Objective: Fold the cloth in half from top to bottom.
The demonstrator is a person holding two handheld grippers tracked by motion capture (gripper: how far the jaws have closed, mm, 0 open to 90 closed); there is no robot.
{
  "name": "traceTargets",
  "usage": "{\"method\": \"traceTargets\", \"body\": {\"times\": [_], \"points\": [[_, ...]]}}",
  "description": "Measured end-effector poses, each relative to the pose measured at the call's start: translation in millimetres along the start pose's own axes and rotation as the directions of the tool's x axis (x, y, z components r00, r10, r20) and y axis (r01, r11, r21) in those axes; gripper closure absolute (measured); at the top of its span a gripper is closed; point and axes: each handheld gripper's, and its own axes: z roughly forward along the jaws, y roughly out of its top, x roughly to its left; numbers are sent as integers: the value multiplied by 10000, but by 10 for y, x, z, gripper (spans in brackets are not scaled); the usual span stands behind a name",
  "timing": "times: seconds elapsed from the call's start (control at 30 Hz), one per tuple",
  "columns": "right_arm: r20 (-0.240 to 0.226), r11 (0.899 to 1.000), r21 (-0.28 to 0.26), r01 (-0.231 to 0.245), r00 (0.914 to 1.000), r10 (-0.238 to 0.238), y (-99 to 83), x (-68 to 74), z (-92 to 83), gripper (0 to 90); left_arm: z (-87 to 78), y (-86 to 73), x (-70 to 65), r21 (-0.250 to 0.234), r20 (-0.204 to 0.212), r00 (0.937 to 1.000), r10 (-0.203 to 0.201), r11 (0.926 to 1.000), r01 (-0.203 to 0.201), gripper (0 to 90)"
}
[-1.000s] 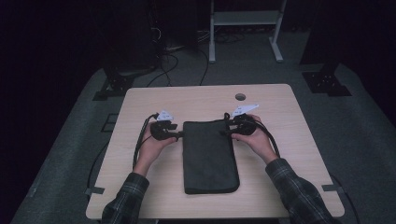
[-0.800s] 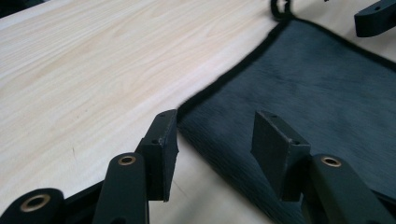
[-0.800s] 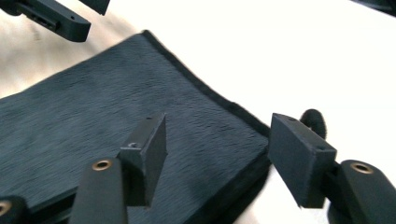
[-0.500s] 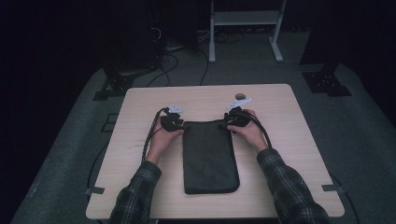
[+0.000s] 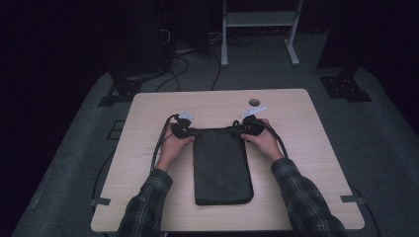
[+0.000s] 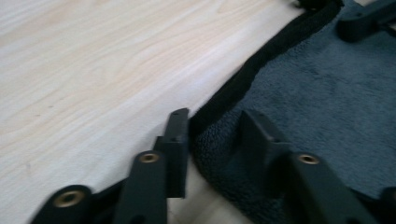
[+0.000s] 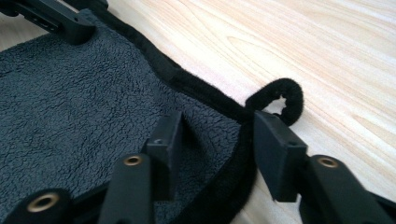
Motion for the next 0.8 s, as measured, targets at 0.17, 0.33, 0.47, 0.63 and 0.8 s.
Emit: {"method": "traceTargets", "body": {"times": [0.17,0.33,0.47,0.63,0.8], "points": [[-380,9993,80,-371,9986,373,0,6,-5,739,2,33,-11,292,225,9992,-321,9991,315,791],[-458,9976,251,-652,9967,663,14,19,-8,795,1,39,-33,286,156,9989,-444,9986,439,816],[-427,9956,418,-837,9954,855,37,21,-13,808,-15,35,-25,225,175,9987,-476,9986,472,821],[-461,9949,172,-990,9940,997,105,-16,-76,811,-104,124,-12,-203,107,9991,-405,9990,407,823],[-250,9962,-183,-857,9960,852,278,-24,-196,810,-273,304,-18,-756,-142,9999,-82,9971,71,821]]}}
